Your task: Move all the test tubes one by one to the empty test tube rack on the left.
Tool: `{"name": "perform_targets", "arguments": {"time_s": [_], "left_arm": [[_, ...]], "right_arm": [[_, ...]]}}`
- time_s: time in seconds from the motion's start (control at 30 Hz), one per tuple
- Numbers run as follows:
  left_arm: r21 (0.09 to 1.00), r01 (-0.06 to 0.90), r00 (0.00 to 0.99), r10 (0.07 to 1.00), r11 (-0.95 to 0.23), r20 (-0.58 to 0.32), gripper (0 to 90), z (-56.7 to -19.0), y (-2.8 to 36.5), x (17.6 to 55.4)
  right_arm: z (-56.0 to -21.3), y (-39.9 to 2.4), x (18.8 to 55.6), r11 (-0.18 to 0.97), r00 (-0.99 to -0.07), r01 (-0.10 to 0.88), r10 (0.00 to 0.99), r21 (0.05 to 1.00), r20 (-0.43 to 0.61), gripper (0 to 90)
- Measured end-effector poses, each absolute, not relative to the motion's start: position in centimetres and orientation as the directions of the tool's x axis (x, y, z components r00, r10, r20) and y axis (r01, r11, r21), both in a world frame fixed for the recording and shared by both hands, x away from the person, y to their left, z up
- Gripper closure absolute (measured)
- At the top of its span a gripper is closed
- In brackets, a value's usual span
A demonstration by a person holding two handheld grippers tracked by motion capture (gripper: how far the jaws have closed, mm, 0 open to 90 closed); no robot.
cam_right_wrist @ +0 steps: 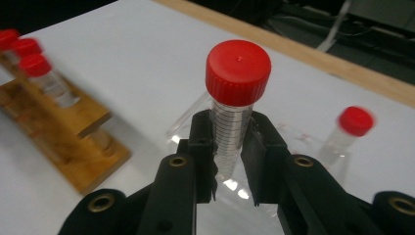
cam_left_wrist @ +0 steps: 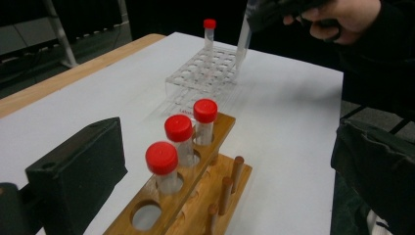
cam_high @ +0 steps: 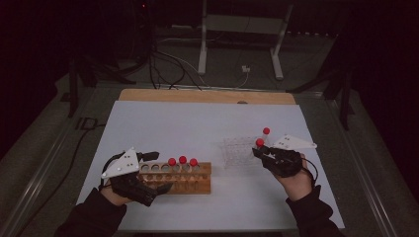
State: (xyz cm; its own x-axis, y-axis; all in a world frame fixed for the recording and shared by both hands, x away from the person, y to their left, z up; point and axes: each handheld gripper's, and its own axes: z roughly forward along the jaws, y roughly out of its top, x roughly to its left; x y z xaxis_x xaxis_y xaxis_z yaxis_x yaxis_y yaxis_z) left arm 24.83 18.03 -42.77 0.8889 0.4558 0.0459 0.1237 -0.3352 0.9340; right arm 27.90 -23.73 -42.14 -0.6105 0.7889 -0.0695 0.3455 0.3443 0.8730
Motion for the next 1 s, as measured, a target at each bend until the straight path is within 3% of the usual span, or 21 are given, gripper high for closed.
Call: {"name": "perform_targets", "arguments": {"time_s": [1.0], "left_arm": [[0.931,0.097,0.953,0.303,-0.353,0.016,0.7,-41.5,11.4,26.5]], "right_arm": [[-44.8,-20.2,25.0,0.466,-0.763,0.34,0.645,0.817,-0.05,74.5]]}}
